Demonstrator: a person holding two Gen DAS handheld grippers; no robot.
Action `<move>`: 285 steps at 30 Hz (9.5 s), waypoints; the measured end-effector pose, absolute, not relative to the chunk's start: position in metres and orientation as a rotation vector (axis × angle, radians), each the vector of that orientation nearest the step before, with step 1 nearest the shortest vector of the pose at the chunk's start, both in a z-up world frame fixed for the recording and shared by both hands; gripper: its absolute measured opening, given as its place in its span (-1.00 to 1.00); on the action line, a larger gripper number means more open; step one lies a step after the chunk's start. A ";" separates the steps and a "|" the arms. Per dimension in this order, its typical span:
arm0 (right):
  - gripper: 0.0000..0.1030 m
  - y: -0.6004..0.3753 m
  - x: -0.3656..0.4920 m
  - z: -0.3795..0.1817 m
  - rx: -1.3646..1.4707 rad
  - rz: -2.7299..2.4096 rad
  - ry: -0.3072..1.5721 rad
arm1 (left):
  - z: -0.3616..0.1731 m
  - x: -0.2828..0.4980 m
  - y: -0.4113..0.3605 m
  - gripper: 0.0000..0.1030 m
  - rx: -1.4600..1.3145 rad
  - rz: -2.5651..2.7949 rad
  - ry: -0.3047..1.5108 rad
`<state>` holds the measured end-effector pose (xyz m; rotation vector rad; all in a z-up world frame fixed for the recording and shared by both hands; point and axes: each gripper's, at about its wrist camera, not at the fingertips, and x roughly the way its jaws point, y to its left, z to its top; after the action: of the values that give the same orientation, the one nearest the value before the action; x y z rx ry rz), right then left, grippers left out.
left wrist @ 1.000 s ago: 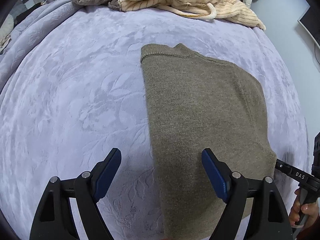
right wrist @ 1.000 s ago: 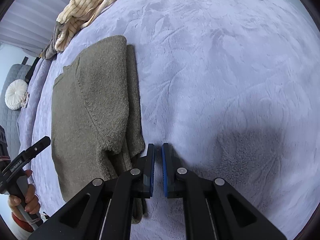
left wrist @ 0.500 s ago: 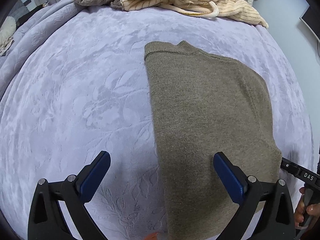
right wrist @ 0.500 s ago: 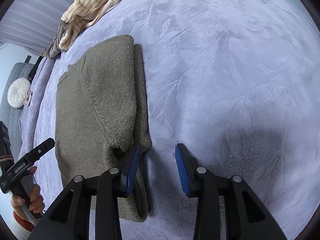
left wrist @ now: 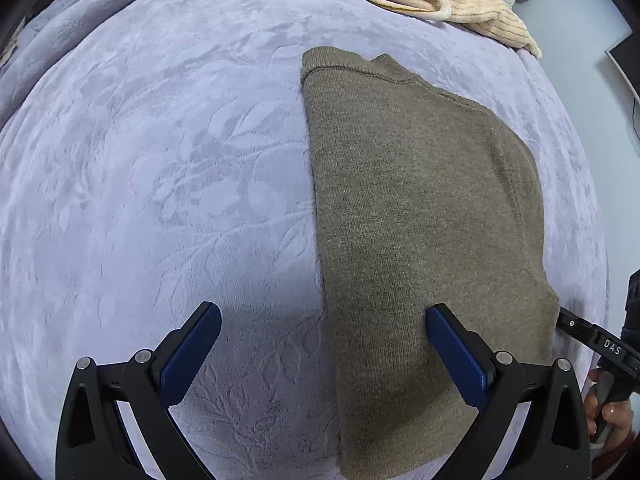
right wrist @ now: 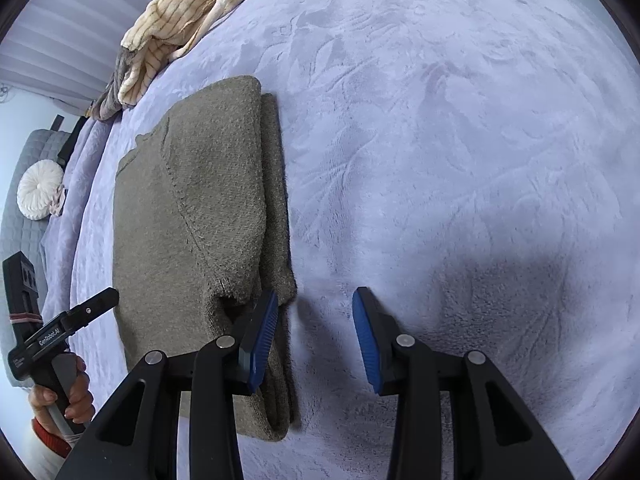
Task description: Fold small clothes
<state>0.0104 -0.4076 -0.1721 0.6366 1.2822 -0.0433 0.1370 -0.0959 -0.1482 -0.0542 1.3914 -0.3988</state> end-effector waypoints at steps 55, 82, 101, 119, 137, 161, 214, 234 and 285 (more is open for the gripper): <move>-0.38 -0.403 0.099 -0.223 0.910 0.502 1.329 | -0.177 0.157 -0.134 0.43 -0.231 -0.662 1.455; -0.44 -0.288 0.014 -0.144 1.043 0.702 1.309 | -0.093 0.063 0.002 0.03 -0.299 -0.634 1.417; -0.33 -0.262 -0.008 -0.180 0.927 0.530 1.463 | -0.128 0.020 0.063 0.07 -0.228 -0.494 1.460; -0.91 -0.260 -0.034 -0.154 0.809 0.357 1.514 | -0.097 0.006 0.040 0.75 -0.072 -0.313 1.388; -0.71 -0.260 -0.048 -0.169 0.915 0.350 1.535 | -0.114 -0.004 0.044 0.75 -0.059 -0.272 1.422; -0.72 -0.253 -0.066 -0.162 0.625 0.224 1.586 | -0.130 -0.028 0.025 0.75 -0.016 -0.275 1.492; 0.65 -0.201 -0.039 -0.055 0.271 0.006 1.508 | -0.042 -0.009 0.036 1.00 0.060 -0.148 1.453; 0.65 -0.194 -0.043 -0.057 0.221 -0.024 1.537 | -0.040 -0.010 0.033 1.00 0.078 -0.147 1.458; 0.65 -0.184 -0.039 -0.054 0.146 -0.043 1.508 | -0.040 -0.005 0.036 1.00 0.100 -0.127 1.454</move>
<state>-0.0388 -0.1845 -0.0535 0.1456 1.5083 -0.0430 -0.0048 0.0362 -0.0401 0.1000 1.4543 -0.1269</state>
